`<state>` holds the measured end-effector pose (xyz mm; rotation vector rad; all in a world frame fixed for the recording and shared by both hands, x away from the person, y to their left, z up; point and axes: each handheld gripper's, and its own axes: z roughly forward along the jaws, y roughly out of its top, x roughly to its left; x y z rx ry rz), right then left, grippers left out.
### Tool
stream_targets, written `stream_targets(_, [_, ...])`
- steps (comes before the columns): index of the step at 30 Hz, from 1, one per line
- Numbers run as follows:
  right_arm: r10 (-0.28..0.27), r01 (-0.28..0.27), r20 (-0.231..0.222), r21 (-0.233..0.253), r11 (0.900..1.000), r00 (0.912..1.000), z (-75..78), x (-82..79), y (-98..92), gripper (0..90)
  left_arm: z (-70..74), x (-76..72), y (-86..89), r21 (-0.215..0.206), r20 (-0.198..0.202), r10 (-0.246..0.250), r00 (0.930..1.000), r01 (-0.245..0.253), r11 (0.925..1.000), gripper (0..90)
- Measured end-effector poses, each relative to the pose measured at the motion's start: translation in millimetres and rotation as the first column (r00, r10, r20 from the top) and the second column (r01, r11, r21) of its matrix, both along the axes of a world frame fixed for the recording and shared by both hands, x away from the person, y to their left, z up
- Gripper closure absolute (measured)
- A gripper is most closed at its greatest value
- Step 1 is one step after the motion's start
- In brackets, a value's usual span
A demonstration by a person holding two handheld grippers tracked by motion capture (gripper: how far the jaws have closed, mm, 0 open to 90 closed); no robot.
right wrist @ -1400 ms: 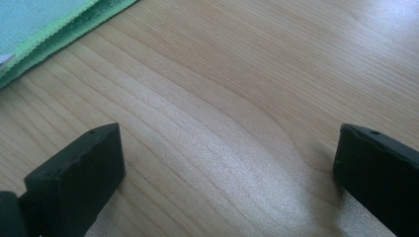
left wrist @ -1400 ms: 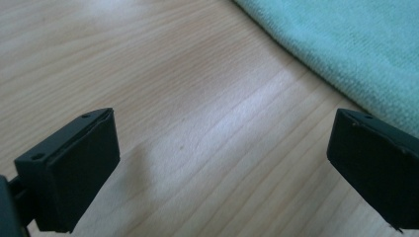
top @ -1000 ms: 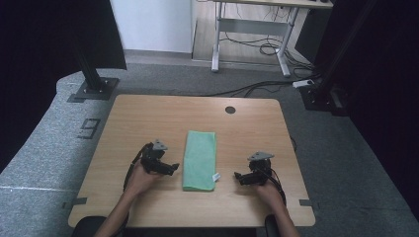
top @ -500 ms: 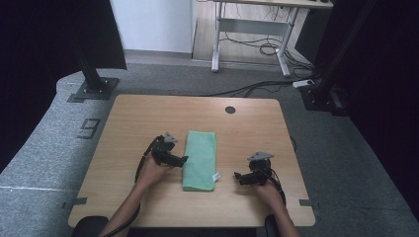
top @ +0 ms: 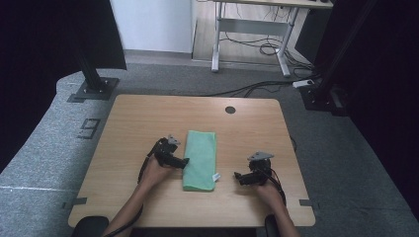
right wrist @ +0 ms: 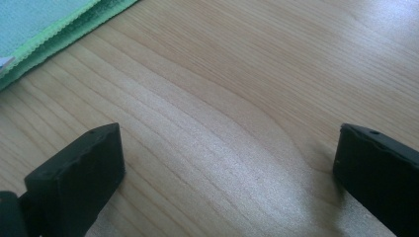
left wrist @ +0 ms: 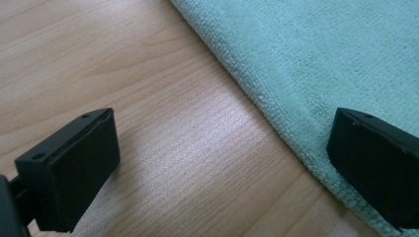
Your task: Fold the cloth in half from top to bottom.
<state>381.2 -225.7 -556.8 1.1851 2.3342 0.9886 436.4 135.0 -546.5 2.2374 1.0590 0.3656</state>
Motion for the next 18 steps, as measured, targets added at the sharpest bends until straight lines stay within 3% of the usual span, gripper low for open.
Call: stream_targets(18, [0.015,-0.015,-0.008,-0.007,1.0,0.9999,1.0,-0.7,2.9,0.0,-1.8,-18.7,7.5,-0.012,0.014,-0.023,0.9997,0.023,0.9997,0.7])
